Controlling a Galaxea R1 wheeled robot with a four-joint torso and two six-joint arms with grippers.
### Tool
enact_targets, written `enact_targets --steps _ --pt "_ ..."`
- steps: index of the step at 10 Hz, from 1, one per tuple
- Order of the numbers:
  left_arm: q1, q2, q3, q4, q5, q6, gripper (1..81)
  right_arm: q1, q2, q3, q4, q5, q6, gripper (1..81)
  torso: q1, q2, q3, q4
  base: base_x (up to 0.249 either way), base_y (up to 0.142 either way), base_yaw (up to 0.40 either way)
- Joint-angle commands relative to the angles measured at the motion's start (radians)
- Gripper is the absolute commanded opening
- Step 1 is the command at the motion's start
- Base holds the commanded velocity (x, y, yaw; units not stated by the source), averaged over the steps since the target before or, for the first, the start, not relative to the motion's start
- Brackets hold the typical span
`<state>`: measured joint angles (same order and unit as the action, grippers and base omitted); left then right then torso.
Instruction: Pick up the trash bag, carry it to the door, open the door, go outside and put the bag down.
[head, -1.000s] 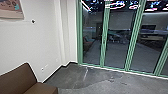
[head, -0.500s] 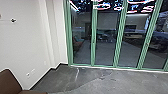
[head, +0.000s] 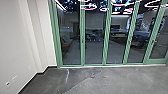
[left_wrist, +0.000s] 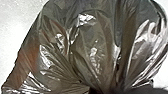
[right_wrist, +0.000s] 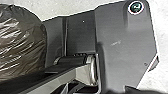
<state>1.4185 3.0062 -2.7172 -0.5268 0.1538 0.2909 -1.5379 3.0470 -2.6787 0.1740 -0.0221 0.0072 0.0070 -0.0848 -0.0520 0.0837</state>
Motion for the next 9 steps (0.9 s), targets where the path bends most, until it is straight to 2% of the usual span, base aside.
enact_targets --steps 1,9 --pt "-0.068 0.002 0.002 0.001 0.07 0.007 1.0 0.051 0.006 0.004 -0.01 -0.056 -0.003 81.1 0.0 0.0 0.0 0.0 0.0 0.0 -0.322" --pt "-0.068 -0.001 0.002 0.001 0.07 0.007 1.0 0.054 0.008 0.004 -0.01 -0.056 -0.004 81.1 0.0 0.0 0.0 0.0 0.0 0.0 -0.323"
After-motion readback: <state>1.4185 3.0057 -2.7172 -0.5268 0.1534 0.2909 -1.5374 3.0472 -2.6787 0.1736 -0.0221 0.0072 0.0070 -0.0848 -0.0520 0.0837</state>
